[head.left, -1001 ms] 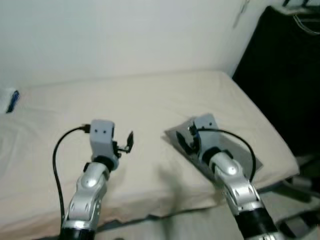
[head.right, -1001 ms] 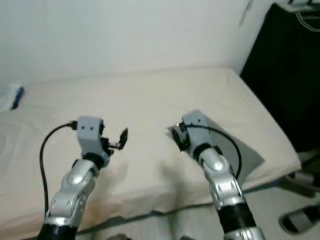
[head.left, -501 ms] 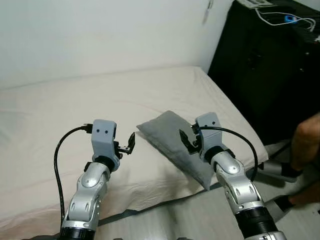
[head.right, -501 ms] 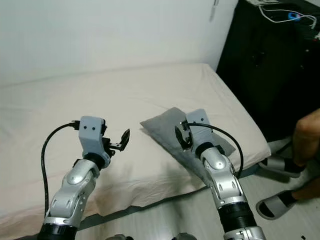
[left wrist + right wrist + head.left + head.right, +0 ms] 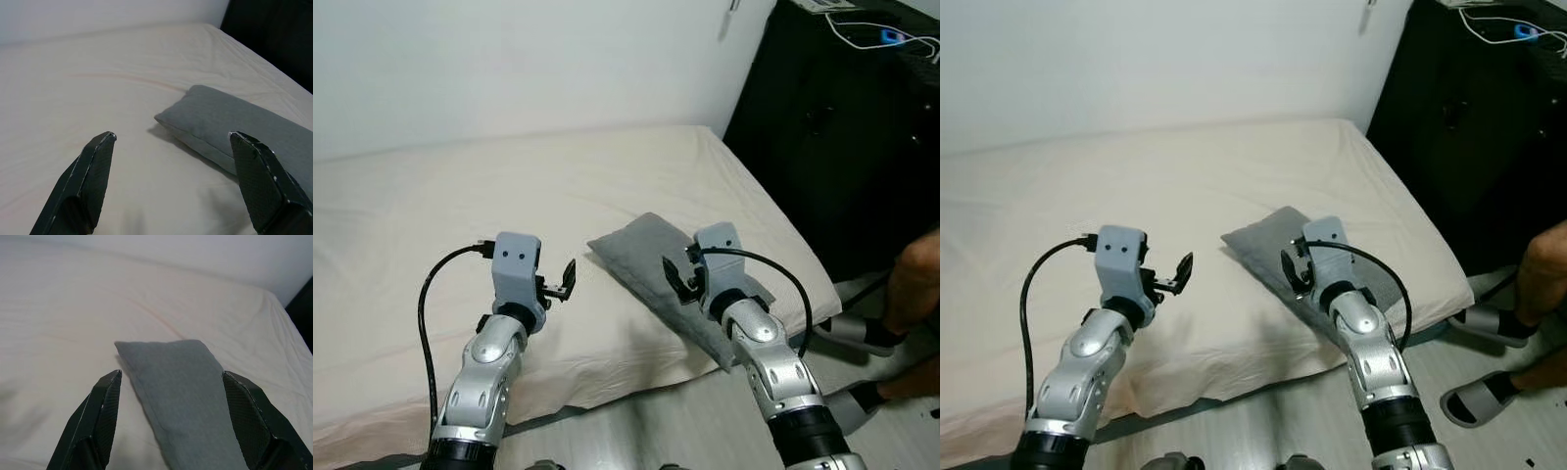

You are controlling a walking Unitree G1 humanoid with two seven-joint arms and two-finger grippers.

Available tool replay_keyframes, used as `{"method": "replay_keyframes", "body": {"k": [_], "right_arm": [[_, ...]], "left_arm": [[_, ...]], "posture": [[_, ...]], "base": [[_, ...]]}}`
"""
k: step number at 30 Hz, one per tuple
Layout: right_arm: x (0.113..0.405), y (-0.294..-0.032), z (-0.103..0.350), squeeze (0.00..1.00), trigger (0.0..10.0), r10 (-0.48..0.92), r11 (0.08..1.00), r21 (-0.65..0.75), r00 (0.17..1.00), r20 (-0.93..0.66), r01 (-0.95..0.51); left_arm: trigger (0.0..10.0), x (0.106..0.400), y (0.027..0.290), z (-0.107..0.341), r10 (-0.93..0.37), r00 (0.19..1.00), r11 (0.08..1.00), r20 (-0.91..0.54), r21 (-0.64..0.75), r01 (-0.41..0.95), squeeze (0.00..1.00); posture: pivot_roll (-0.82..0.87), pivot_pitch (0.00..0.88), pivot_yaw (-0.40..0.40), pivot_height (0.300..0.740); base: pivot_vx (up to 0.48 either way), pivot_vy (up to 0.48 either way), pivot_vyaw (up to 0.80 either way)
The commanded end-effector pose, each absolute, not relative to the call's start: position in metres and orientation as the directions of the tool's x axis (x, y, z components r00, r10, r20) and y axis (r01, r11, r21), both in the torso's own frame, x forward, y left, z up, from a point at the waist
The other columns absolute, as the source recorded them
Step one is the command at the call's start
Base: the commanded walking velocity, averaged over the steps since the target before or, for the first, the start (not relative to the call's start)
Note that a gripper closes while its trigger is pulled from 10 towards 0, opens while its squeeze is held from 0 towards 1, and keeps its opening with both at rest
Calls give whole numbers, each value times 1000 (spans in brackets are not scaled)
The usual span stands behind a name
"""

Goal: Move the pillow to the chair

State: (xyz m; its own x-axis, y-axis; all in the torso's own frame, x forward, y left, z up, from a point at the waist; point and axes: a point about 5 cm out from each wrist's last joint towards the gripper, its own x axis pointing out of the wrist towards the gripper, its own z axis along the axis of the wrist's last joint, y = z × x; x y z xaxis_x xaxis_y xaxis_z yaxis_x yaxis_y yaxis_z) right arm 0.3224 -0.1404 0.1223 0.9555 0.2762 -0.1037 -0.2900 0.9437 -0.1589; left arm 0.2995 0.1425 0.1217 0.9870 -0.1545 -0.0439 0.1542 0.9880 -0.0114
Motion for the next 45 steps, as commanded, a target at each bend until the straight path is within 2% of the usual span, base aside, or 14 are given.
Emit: {"method": "replay_keyframes", "body": {"k": [1, 28, 41, 45], "right_arm": [[322, -145, 118, 0, 10000, 254, 953, -137, 959, -125, -270], [324, -149, 119, 0, 10000, 234, 957, -145, 964, -127, -251], [325, -150, 121, 0, 10000, 222, 961, -140, 969, -112, -237], [328, -154, 118, 0, 10000, 178, 973, -125, 976, -125, -194]], "left_arm": [[10000, 299, 142, 117, -156, 986, 988, -67, 5, 156, 0], [10000, 300, 142, 118, -167, 983, 986, -70, 6, 168, 0], [10000, 300, 141, 119, -187, 980, 982, -65, 13, 188, 0], [10000, 302, 139, 120, -202, 977, 979, -67, 19, 203, 0]], "posture": [[-38, 118, -40, 721], [-32, 129, -35, 616], [-30, 131, -25, 616], [-29, 134, -21, 616]], "base": [[0, 0, 0], [0, 0, 0], [0, 0, 0], [0, 0, 0]]}}
